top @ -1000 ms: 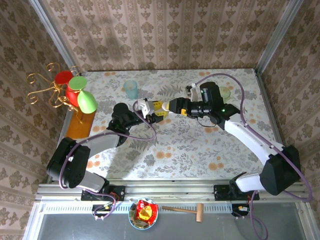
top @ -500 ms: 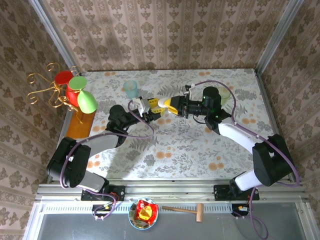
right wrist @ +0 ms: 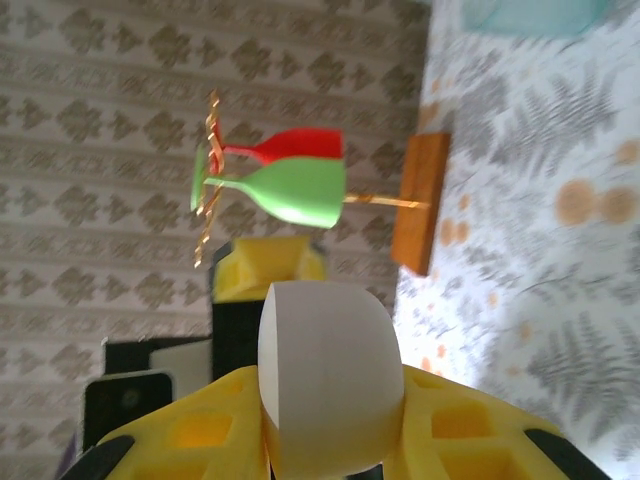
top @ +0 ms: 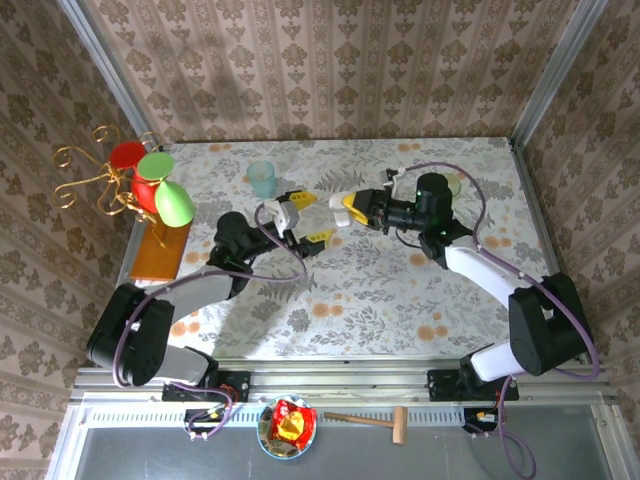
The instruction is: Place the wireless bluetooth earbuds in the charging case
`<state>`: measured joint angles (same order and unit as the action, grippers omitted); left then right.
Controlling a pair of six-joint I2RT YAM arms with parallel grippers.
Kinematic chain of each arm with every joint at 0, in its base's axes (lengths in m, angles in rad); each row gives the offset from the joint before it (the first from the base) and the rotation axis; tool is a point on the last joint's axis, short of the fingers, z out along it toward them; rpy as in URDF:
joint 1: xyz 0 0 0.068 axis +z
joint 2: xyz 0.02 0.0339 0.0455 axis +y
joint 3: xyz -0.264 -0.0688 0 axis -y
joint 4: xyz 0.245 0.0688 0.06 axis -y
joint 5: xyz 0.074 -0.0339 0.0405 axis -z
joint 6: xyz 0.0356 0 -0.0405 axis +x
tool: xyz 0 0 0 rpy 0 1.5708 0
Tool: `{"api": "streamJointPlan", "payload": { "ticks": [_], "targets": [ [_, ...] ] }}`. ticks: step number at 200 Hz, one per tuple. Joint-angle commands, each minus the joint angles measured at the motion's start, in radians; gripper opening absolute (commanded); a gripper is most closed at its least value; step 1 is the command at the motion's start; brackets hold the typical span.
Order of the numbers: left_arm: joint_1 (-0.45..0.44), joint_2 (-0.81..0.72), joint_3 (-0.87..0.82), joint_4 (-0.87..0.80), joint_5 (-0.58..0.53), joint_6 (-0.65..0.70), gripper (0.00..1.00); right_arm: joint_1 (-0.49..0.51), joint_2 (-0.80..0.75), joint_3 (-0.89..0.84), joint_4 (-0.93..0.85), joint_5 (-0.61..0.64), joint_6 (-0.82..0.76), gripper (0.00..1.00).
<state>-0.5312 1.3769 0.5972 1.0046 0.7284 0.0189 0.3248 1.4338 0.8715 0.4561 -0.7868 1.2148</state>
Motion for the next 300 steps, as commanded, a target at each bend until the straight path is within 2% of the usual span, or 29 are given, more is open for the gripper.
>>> {"api": "streamJointPlan", "payload": {
  "ticks": [1,25,41,66,136,167,194,223,249,281,300],
  "targets": [
    [-0.002,-0.07,-0.019,-0.149,-0.043,0.087,0.94,-0.044,-0.035,-0.028,-0.201,0.139,-0.174,0.12],
    [-0.01,-0.118,-0.027,-0.315,-0.063,0.146,1.0,-0.094,-0.025,-0.068,-0.28,0.237,-0.243,0.11],
    [-0.029,-0.152,-0.009,-0.484,-0.078,0.216,1.0,-0.111,0.007,-0.084,-0.311,0.293,-0.286,0.11],
    [-0.069,-0.179,0.028,-0.729,-0.182,0.343,1.0,-0.124,0.074,-0.12,-0.304,0.359,-0.312,0.12],
    [-0.076,-0.139,0.072,-0.864,-0.151,0.385,1.0,-0.15,0.241,-0.172,-0.228,0.427,-0.308,0.15],
    [-0.075,-0.127,0.08,-0.873,-0.148,0.377,1.0,-0.164,0.272,-0.172,-0.229,0.442,-0.318,0.3],
    [-0.052,-0.125,0.068,-0.83,-0.195,0.323,1.0,-0.177,0.227,-0.177,-0.275,0.482,-0.346,0.62],
    [0.014,-0.129,0.026,-0.723,-0.271,0.217,1.0,-0.188,0.108,-0.165,-0.411,0.617,-0.452,0.85],
    [0.034,-0.15,-0.021,-0.654,-0.417,0.157,1.0,-0.188,-0.007,-0.139,-0.509,0.744,-0.616,0.96],
    [0.039,-0.196,-0.104,-0.584,-0.66,0.095,1.0,-0.188,-0.142,-0.128,-0.522,0.881,-0.819,0.98],
    [0.064,-0.235,-0.154,-0.548,-0.764,0.063,1.0,-0.188,-0.195,-0.137,-0.478,0.963,-0.94,0.99]
  ]
}}
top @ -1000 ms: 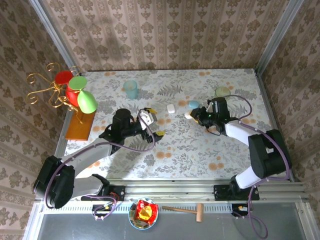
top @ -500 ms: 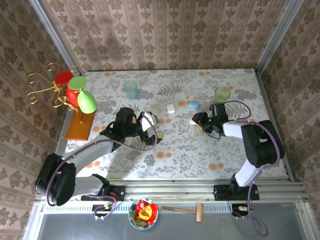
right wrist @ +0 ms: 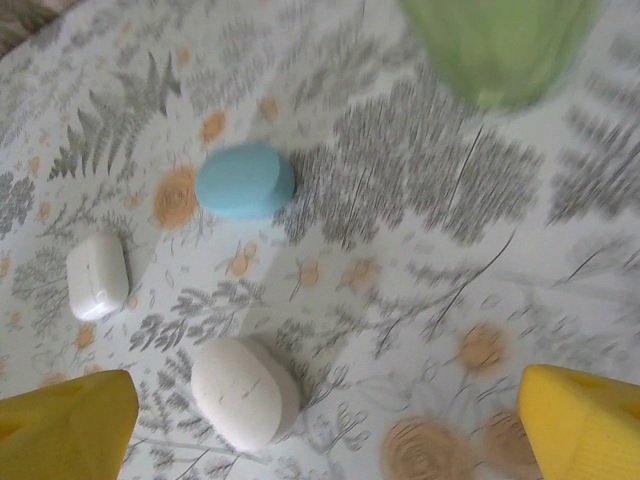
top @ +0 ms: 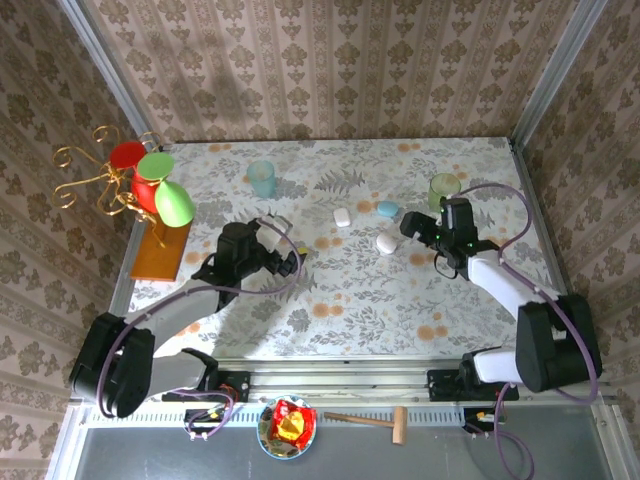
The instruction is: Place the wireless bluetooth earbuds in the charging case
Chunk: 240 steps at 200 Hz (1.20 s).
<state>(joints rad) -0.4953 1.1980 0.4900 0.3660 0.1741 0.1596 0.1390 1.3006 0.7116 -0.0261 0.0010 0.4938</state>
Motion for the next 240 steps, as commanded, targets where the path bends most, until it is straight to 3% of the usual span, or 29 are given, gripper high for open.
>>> {"api": "streamJointPlan", "payload": {
  "ticks": [1,21,47,57,91,140,240],
  "targets": [
    [0.03,-0.057,-0.05,0.096,-0.215,-0.081,1.0,-0.003,-0.063,0.021,0.008,0.181,-0.226,0.99],
    [0.121,-0.094,-0.092,0.152,-0.206,-0.142,1.0,-0.003,-0.074,0.001,0.079,0.28,-0.353,1.0],
    [0.16,-0.088,-0.074,0.119,-0.283,-0.09,1.0,-0.004,-0.053,-0.06,0.233,0.354,-0.463,1.0],
    [0.199,-0.078,-0.07,0.132,-0.244,-0.089,1.0,-0.01,-0.03,-0.082,0.288,0.354,-0.469,1.0],
    [0.259,-0.039,-0.064,0.153,-0.275,-0.042,1.0,-0.022,0.059,-0.108,0.385,0.297,-0.464,1.0],
    [0.388,0.09,-0.138,0.333,-0.162,-0.065,1.0,-0.045,0.141,-0.195,0.618,0.218,-0.493,1.0],
    [0.499,0.364,-0.137,0.639,-0.068,-0.082,1.0,-0.131,0.228,-0.3,0.868,0.049,-0.451,1.0]
  ]
}}
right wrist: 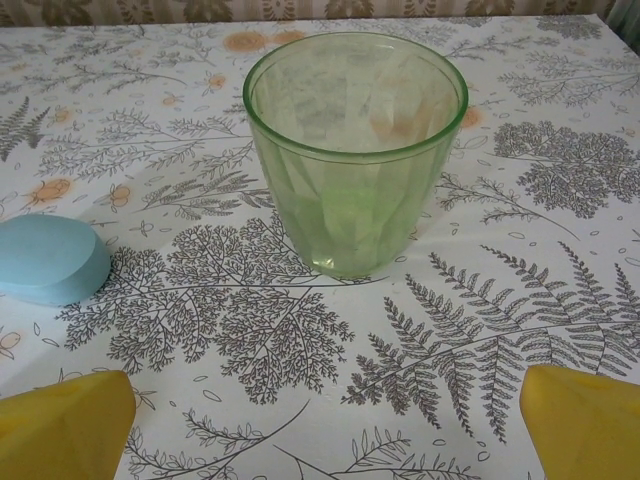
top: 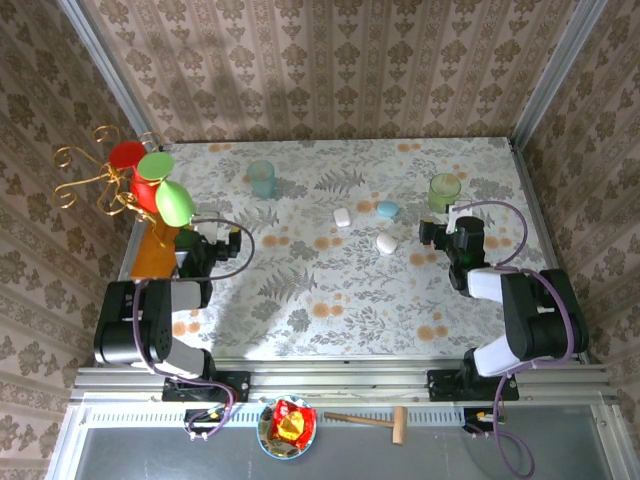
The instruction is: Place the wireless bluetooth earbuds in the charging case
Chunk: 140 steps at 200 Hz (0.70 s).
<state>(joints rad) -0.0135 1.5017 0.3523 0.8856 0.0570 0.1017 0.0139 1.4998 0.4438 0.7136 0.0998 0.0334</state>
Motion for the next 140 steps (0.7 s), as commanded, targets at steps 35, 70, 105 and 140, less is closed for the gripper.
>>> {"api": "streamJointPlan", "payload": {
  "ticks": [35,70,105,140],
  "targets": [
    [0.024,0.056,0.043,0.023,0.021,-0.039,1.0,-0.006,0.029,-0.034,0.136,-0.049,0.008,1.0],
    [0.017,0.052,0.042,0.026,-0.019,-0.045,1.0,-0.006,0.03,-0.033,0.133,-0.048,0.008,1.0],
    [0.005,0.051,0.042,0.022,-0.029,-0.031,1.0,-0.006,0.031,-0.032,0.132,-0.048,0.008,1.0],
    [0.005,0.053,0.045,0.018,-0.028,-0.031,1.0,-0.006,0.031,-0.033,0.132,-0.048,0.008,1.0]
  ]
}}
